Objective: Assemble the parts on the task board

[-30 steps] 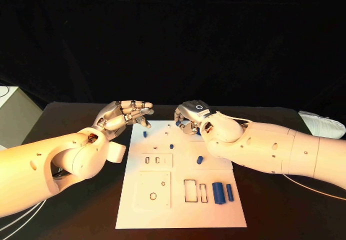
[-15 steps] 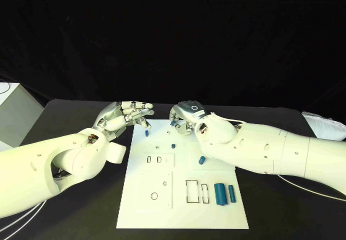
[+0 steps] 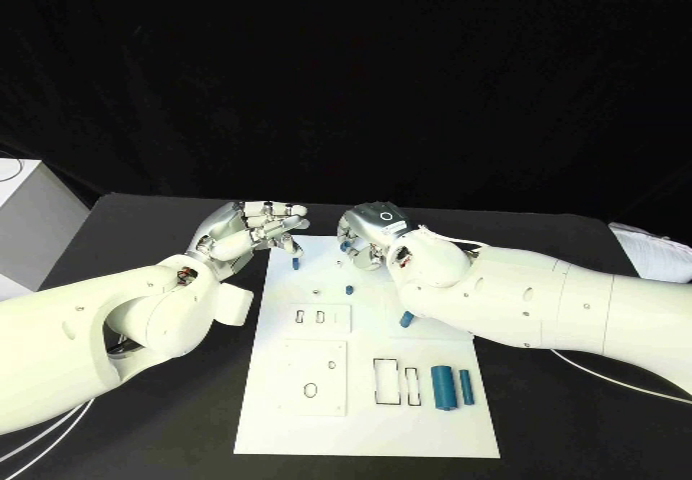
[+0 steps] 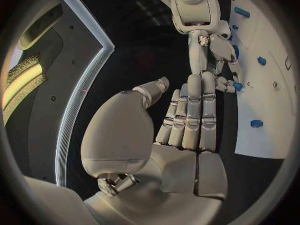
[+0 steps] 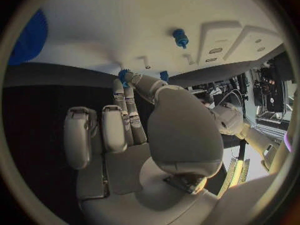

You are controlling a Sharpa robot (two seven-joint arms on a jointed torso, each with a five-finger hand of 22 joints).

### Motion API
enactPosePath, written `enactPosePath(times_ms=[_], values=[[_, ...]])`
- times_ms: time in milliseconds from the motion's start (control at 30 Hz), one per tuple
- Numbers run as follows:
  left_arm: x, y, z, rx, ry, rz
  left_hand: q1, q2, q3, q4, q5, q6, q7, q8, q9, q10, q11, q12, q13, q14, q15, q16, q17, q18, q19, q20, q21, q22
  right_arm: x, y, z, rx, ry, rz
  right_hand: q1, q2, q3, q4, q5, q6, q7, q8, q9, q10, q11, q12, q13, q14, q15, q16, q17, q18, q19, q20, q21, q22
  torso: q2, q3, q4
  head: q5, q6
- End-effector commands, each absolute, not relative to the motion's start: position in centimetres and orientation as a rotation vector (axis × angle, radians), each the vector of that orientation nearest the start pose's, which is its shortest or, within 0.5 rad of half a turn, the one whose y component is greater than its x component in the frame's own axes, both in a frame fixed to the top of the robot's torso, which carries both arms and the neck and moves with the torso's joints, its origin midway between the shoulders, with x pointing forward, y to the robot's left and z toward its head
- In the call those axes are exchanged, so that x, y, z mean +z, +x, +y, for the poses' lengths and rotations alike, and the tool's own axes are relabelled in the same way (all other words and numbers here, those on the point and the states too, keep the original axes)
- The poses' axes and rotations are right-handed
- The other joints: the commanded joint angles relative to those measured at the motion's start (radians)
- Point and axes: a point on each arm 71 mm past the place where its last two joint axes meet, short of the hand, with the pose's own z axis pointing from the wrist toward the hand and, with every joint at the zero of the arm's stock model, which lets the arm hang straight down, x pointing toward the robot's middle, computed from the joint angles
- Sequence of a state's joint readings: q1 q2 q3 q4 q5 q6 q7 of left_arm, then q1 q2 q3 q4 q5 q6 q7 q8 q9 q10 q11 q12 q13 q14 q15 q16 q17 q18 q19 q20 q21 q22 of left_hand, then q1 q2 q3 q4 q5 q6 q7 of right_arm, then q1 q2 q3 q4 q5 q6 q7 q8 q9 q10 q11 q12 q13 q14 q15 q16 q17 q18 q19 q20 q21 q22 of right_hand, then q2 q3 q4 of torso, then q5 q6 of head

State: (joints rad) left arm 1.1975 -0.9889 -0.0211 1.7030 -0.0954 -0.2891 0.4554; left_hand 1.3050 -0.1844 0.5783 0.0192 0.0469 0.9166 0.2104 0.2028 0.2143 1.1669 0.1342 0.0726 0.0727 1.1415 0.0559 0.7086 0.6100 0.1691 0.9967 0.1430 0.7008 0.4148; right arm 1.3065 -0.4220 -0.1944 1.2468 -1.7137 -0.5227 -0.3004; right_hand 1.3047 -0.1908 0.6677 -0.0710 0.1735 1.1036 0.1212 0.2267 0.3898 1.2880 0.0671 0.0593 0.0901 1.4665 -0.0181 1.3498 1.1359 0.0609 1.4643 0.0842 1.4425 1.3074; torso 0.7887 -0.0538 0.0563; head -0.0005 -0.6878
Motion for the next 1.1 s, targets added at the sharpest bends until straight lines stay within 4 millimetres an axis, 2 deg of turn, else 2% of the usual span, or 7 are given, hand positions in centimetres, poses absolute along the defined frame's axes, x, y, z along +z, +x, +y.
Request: enactPosePath(times_ms=[33,200,600,733,833,967,1100], values=[[-14.98,45.39,22.13,-1.659,-0.95,1.392,0.0,0.005,0.005,-0.002,0.004,-0.005,0.002,-0.004,0.001,-0.007,0.002,-0.006,0.0,-0.005,0.001,0.005,0.002,0.01,-0.006,0.003,0.004,0.001,-17.7,52.07,-6.61,0.487,-0.378,1.395,0.028,0.036,0.006,0.0,0.003,-0.002,0.007,0.007,0.003,0.021,-0.012,0.004,0.021,0.034,-0.008,0.004,-0.002,-0.019,0.032,-0.007,0.0,0.067,0.001,0.0003,0.0008,0.001,-0.001],[-14.97,45.41,22.21,-1.657,-0.951,1.392,0.0,0.005,0.005,-0.002,0.004,-0.005,0.002,-0.004,0.001,-0.007,0.002,-0.006,0.0,-0.005,0.001,0.005,0.002,0.01,-0.006,0.003,0.004,0.001,-17.72,52.11,-6.64,0.48,-0.382,1.394,0.028,0.036,0.006,0.0,0.003,-0.002,0.007,0.007,0.003,0.021,-0.012,0.004,0.021,0.034,-0.008,0.004,-0.002,-0.019,0.032,-0.007,0.0,0.067,0.001,0.0016,-0.0011,0.005,-0.003],[-14.96,45.41,22.08,-1.662,-0.95,1.398,-0.001,0.005,0.005,-0.003,0.004,-0.007,0.003,-0.004,0.001,-0.008,0.003,-0.006,0.0,-0.006,0.002,0.005,0.001,0.01,-0.009,0.003,0.007,0.003,-17.68,52.01,-6.22,0.489,-0.393,1.39,0.026,0.035,0.009,-0.002,0.0,-0.006,0.008,0.007,0.007,0.017,-0.01,0.003,0.02,0.032,-0.007,0.002,-0.007,-0.017,0.029,-0.007,-0.005,0.06,0.001,0.0012,-0.0002,0.009,-0.004],[-14.96,45.42,22.1,-1.661,-0.95,1.398,-0.002,0.005,0.005,-0.003,0.004,-0.007,0.003,-0.004,0.001,-0.009,0.003,-0.006,0.0,-0.007,0.002,0.005,0.001,0.01,-0.011,0.004,0.008,0.004,-17.72,52.04,-6.13,0.494,-0.396,1.394,0.021,0.031,0.011,-0.004,-0.003,-0.014,0.011,0.006,0.012,0.01,-0.008,0.002,0.019,0.028,-0.005,-0.003,-0.02,-0.015,0.023,-0.006,-0.013,0.048,0.002,0.0006,-0.0017,0.012,-0.006],[-14.96,45.42,22.1,-1.661,-0.951,1.399,-0.002,0.005,0.005,-0.003,0.004,-0.007,0.003,-0.004,0.001,-0.009,0.003,-0.006,0.0,-0.007,0.002,0.005,0.001,0.01,-0.011,0.004,0.008,0.004,-17.79,52.09,-6.04,0.503,-0.402,1.404,0.011,0.02,0.011,-0.006,-0.009,-0.032,0.017,-0.001,0.017,-0.007,-0.002,0.001,0.016,0.018,0.0,-0.019,-0.051,-0.009,0.01,-0.002,-0.033,0.021,0.002,0.0003,-0.0026,0.014,-0.007],[-14.96,45.43,22.12,-1.66,-0.951,1.399,-0.002,0.005,0.005,-0.003,0.004,-0.007,0.003,-0.004,0.001,-0.009,0.003,-0.006,0.0,-0.007,0.002,0.005,0.001,0.01,-0.011,0.004,0.008,0.004,-17.88,52.21,-6.05,0.506,-0.405,1.417,-0.005,-0.001,0.017,-0.004,-0.02,-0.072,0.031,-0.025,0.018,-0.051,0.013,0.0,0.006,0.003,0.012,-0.047,-0.104,0.004,-0.019,0.009,-0.079,-0.043,0.002,0.0006,-0.0024,0.013,-0.008],[-14.96,45.45,22.15,-1.659,-0.951,1.399,-0.002,0.005,0.005,-0.003,0.004,-0.007,0.003,-0.004,0.001,-0.009,0.003,-0.006,0.0,-0.007,0.002,0.005,0.001,0.01,-0.011,0.004,0.008,0.004,-17.9,52.37,-6.22,0.503,-0.406,1.422,-0.028,-0.041,0.028,0.005,-0.049,-0.132,0.052,-0.067,0.008,-0.148,0.038,0.0,-0.02,-0.031,0.032,-0.115,-0.218,0.033,-0.081,0.026,-0.188,-0.184,0.002,0.0008,-0.0027,0.013,-0.008]])
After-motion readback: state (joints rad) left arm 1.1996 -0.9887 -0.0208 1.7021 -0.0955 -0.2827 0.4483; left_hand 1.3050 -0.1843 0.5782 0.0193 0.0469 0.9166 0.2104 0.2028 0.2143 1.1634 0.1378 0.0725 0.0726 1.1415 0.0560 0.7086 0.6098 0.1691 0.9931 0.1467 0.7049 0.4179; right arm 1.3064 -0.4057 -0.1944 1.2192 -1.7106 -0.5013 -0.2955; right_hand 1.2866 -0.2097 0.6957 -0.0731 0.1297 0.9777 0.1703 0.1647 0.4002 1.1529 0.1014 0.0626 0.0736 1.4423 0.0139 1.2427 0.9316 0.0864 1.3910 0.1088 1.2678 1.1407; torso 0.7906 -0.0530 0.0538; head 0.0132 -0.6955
